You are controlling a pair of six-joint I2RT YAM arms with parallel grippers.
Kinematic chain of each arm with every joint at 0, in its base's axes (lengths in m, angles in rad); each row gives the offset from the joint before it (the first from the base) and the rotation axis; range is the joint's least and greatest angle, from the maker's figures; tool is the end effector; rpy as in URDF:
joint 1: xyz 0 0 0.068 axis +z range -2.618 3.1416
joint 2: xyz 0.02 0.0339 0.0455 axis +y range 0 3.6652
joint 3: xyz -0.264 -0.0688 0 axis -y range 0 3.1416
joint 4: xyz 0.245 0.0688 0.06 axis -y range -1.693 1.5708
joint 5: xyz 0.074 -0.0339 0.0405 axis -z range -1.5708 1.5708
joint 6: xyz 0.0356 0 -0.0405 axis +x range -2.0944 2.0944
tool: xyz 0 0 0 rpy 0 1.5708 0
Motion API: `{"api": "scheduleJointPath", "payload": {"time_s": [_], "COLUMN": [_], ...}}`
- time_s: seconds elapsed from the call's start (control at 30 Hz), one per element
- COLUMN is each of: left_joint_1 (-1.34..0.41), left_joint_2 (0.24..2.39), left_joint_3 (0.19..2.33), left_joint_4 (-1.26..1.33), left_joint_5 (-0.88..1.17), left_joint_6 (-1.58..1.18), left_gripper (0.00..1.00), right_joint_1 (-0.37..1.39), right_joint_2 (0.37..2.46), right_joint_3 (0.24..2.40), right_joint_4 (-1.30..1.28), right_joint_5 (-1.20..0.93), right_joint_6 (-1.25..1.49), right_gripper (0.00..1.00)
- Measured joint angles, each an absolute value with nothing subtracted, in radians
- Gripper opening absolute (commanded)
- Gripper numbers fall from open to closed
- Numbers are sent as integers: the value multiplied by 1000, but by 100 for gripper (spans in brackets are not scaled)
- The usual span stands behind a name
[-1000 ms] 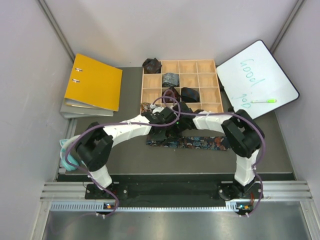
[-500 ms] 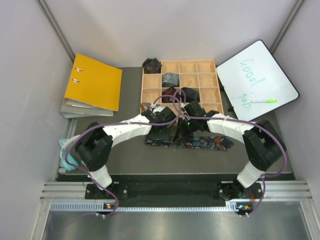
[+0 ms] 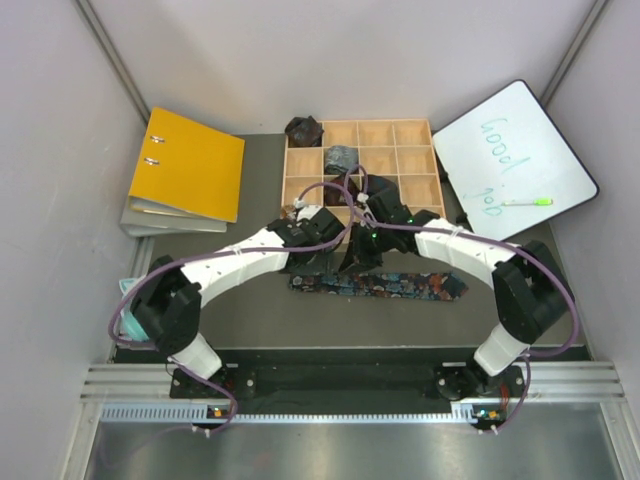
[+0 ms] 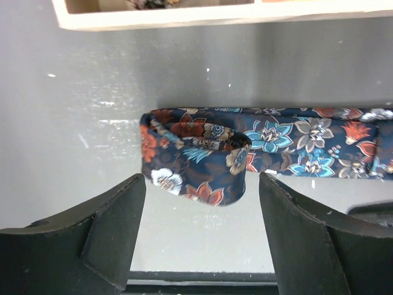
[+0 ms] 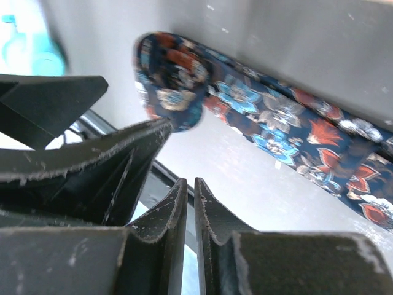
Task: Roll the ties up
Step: Roll the tie at the center of the board.
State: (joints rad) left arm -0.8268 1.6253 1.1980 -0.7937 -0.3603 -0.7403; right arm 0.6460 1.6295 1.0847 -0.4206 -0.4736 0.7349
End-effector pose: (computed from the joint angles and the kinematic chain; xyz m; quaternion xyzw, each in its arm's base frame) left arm 0.2253 -0.2262 0.2294 0.0107 0.9693 0.0042 0.2458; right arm 0.2587 0.2154 0.2145 -0.0286 0.9301 0.3572 0.0808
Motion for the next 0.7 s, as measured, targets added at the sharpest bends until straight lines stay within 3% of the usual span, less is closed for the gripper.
{"api": "scheduleJointPath", "payload": {"time_s": [0.4, 0.7], "left_joint_1": [-590, -456], "left_joint_2": [1357, 1236], "left_joint_3": [1039, 920], "left_joint_4": [-768, -750], "left_joint_5": [-279, -183], "left_joint_6": [-672, -639], "left_gripper": [79, 79], "right_joint_1": [733, 757], "right_joint_2": [1755, 1882], "right_joint_3": [1303, 1341], "right_joint_4": [-427, -398], "right_joint_5": [-484, -505], "right_joint_6": [752, 772], "right_gripper": [11, 10]}}
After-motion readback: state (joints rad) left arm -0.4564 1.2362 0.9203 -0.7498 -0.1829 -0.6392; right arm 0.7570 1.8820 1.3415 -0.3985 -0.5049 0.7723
